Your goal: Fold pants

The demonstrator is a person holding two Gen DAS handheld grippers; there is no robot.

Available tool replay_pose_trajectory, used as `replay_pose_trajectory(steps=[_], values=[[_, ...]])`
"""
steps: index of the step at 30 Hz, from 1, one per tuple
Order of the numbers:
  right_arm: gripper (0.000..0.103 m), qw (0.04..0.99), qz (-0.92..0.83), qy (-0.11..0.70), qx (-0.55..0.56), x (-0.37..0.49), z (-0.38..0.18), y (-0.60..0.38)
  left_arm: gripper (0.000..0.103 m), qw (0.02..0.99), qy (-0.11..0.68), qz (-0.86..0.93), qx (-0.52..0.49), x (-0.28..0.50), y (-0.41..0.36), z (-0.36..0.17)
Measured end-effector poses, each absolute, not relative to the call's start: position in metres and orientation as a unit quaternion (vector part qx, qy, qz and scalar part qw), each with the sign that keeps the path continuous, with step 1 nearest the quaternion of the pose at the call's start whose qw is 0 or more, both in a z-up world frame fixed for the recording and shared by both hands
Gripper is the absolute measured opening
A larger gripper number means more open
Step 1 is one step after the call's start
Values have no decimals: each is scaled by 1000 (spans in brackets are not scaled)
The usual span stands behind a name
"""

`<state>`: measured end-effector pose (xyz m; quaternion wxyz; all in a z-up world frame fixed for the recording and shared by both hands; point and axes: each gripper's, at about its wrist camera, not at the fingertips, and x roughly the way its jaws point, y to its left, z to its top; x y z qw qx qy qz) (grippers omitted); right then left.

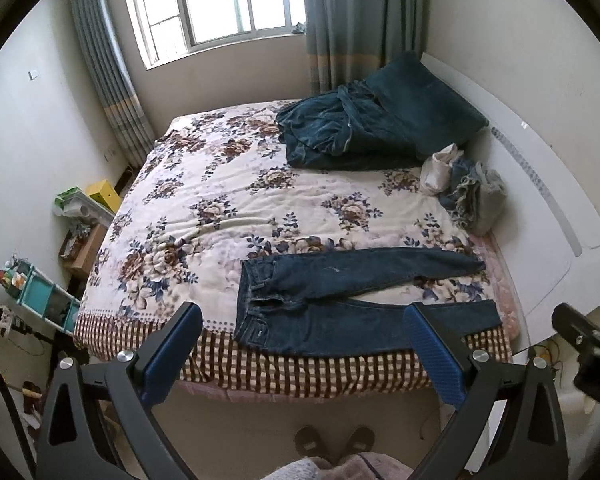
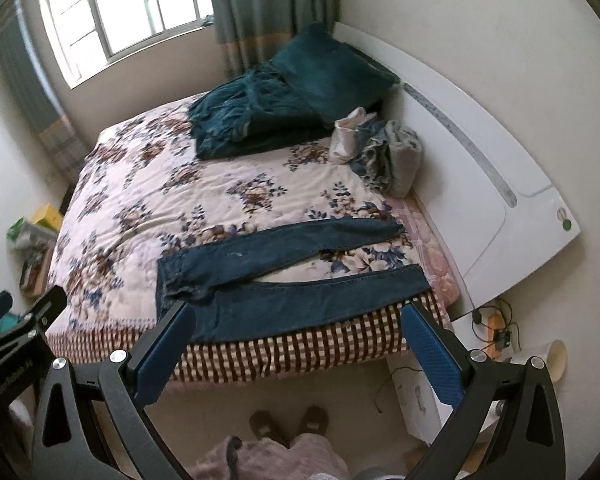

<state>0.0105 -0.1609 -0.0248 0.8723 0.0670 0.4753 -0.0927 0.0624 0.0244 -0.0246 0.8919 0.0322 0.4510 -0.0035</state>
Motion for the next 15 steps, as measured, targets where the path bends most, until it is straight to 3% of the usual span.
replay_pose_trajectory(steps=[8, 15], values=[[103, 861, -141, 481, 83, 56, -95, -187, 103, 877, 477, -11, 60, 102, 10, -80], [103, 837, -148, 514, 111, 136, -189, -250, 103, 859, 506, 1, 80, 157, -38, -139]])
